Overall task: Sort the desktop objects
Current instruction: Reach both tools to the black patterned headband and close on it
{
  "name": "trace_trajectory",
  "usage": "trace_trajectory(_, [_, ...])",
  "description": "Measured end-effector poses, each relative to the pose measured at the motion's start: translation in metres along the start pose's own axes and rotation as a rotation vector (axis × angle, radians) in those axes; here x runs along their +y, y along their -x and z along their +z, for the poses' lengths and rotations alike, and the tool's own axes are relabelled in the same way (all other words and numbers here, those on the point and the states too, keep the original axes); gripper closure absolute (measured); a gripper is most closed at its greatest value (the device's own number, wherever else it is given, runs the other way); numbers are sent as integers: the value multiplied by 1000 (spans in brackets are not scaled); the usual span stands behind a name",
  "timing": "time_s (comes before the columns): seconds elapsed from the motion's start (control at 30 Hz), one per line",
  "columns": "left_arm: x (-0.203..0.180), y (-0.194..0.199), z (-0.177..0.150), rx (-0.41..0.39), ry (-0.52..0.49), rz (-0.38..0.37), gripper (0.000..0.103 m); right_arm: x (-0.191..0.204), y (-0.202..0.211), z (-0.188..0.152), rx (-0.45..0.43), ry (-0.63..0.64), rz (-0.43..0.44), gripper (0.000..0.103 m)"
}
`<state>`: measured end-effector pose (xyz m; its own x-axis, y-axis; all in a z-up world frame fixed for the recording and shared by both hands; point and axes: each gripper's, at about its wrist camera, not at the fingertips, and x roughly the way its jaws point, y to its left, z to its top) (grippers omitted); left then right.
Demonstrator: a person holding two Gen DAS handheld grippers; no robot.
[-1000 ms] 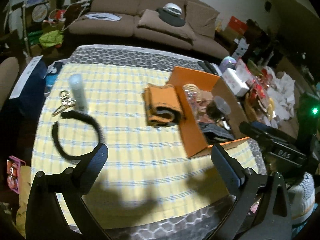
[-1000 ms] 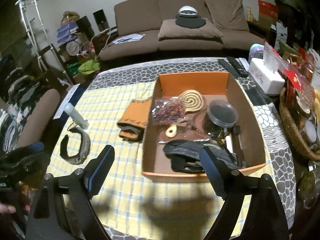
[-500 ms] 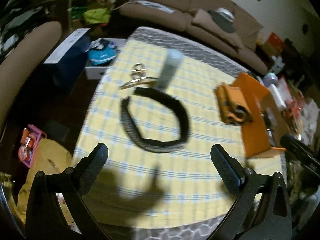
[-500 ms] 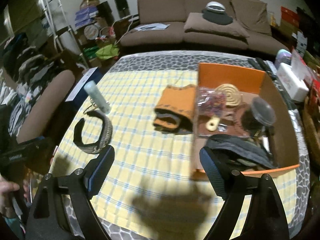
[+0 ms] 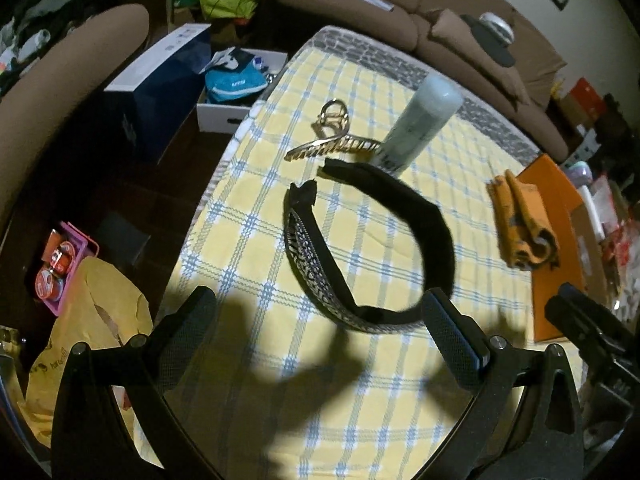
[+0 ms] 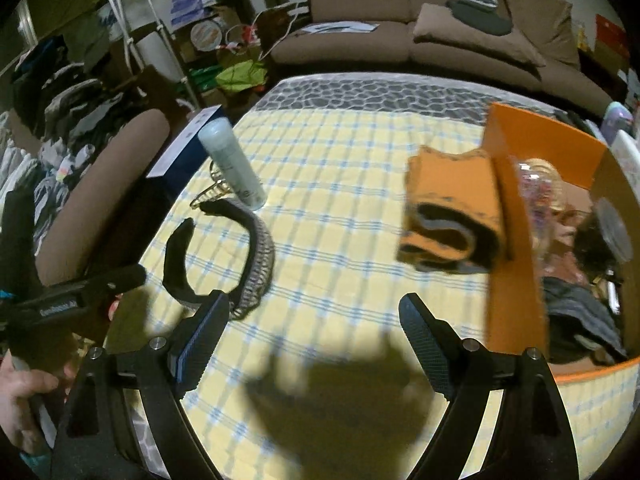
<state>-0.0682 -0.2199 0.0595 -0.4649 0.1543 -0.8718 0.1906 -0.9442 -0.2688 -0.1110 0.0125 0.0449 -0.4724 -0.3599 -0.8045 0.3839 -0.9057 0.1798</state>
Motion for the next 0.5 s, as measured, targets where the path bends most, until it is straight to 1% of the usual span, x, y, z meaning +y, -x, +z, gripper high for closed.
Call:
trace_trajectory(0.13, [2, -18, 2, 22, 0, 19, 2, 12, -25, 7, 22, 11, 8, 15])
trace_trajectory(0.23, [3, -26, 5, 38, -7, 27, 7, 19, -43, 10, 35, 18, 12, 15])
trace_trajectory(0.33, [4, -30, 9, 40, -10, 35, 8, 24, -57, 14, 51, 29, 16, 17])
trace_trajectory(0.4, [5, -34, 10, 47, -11, 33, 15, 27, -65, 16, 59, 45, 5, 17])
trace_trajectory(0.47, [5, -38, 11, 61, -14, 28, 28, 29, -74, 17, 72, 59, -4, 18])
trace_trajectory(0.5, [4, -40, 11, 68, -19, 26, 31, 30, -77, 18, 77, 62, -6, 20])
